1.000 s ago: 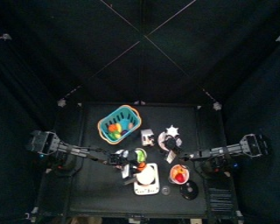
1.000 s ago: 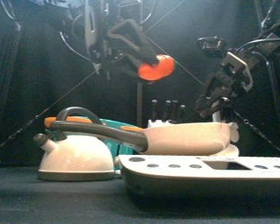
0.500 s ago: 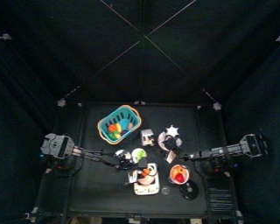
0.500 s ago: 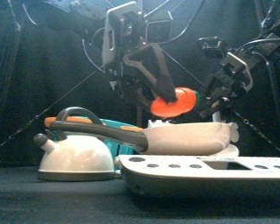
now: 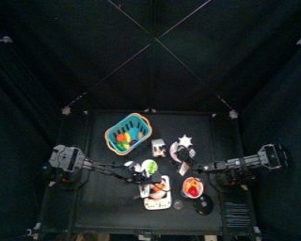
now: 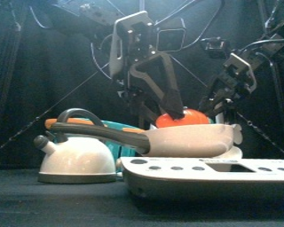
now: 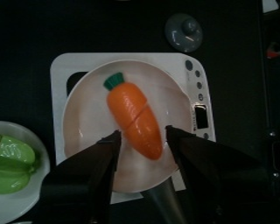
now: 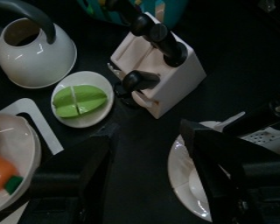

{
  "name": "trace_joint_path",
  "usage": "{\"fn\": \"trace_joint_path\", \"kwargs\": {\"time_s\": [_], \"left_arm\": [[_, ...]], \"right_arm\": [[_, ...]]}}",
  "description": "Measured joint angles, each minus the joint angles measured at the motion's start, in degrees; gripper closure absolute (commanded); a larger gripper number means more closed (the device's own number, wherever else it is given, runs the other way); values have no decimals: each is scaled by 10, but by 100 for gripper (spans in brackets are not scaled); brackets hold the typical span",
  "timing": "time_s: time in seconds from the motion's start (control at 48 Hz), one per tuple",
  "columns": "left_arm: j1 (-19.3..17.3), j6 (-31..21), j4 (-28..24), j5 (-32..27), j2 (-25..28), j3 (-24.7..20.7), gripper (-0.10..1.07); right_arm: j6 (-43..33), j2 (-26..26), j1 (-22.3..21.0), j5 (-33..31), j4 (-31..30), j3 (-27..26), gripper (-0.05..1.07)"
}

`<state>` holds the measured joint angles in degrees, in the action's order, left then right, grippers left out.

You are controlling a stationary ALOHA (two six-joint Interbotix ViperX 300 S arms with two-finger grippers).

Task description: Place carrot into pan

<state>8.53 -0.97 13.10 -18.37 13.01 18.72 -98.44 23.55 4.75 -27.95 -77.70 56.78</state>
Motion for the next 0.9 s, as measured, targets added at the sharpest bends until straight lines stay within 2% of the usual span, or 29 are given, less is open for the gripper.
{"fn": "trace_joint_path", "kwargs": {"time_s": [0.896], "left_arm": [[-1, -3, -11, 71, -18, 9, 9]], "right_arm": [[0, -1, 0, 0, 0, 0, 12]]}}
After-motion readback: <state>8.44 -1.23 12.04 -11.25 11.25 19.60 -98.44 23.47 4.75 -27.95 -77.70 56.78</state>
